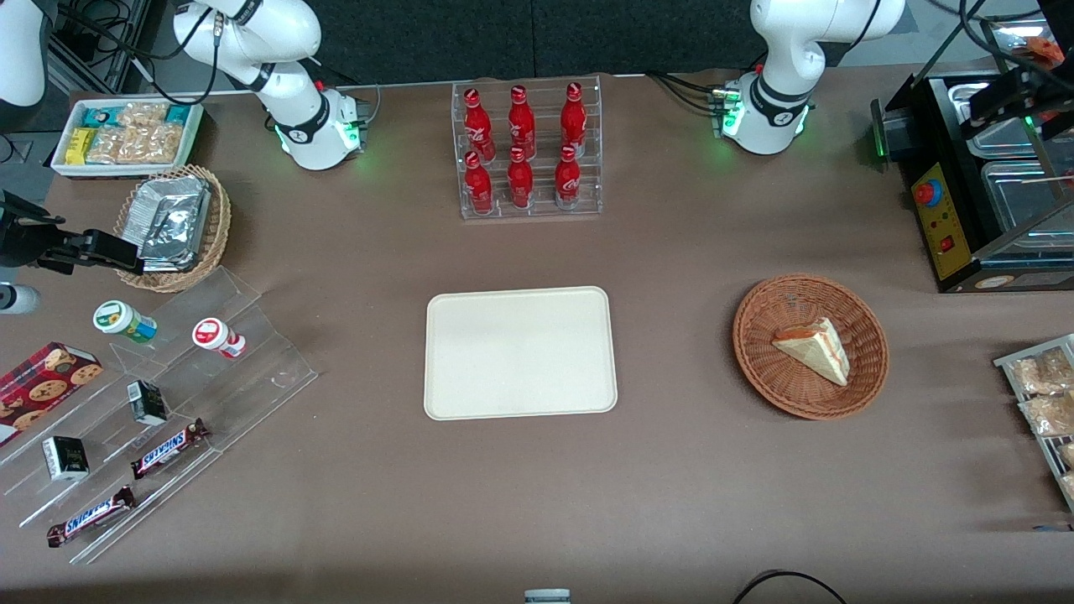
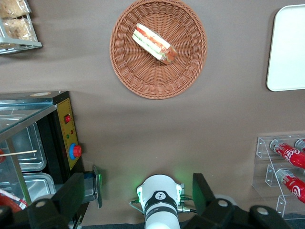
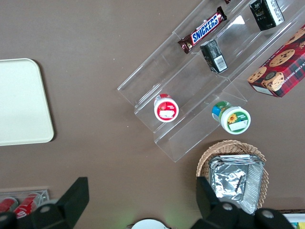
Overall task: Place sandwich from basket to tray
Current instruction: 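Move the left gripper over the wicker basket above the wrapped sandwich, then lower the left gripper and close it on the wrapped sandwich, then lift the sandwich and carry it with the left gripper over the cream tray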
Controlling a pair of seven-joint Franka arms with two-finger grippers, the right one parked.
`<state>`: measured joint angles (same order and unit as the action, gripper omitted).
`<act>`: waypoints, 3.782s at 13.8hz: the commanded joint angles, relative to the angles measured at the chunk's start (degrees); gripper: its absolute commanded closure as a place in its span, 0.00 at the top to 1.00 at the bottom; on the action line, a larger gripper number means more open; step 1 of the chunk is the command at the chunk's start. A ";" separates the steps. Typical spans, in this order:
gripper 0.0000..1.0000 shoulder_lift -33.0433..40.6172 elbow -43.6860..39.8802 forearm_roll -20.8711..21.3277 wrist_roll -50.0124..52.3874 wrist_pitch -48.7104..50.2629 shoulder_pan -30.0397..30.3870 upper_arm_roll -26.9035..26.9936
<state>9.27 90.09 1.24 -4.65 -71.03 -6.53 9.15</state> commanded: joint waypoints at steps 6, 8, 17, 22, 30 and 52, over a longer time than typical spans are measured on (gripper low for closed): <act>1.00 -5.39 1.56 -0.36 23.65 -5.33 -0.24 -0.36; 1.00 -4.00 9.18 -0.53 37.27 -13.30 -0.24 -0.36; 1.00 -4.94 37.87 -0.19 70.57 -55.25 -1.37 -1.32; 1.00 -11.10 39.45 2.10 70.48 -60.00 -2.70 -1.68; 1.00 -18.31 39.54 2.19 71.36 -68.62 -2.61 -1.68; 0.00 -22.27 18.84 5.35 68.56 -39.15 -3.40 -9.92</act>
<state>-13.36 115.95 5.15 66.48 -119.41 -9.70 1.60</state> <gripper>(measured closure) 0.767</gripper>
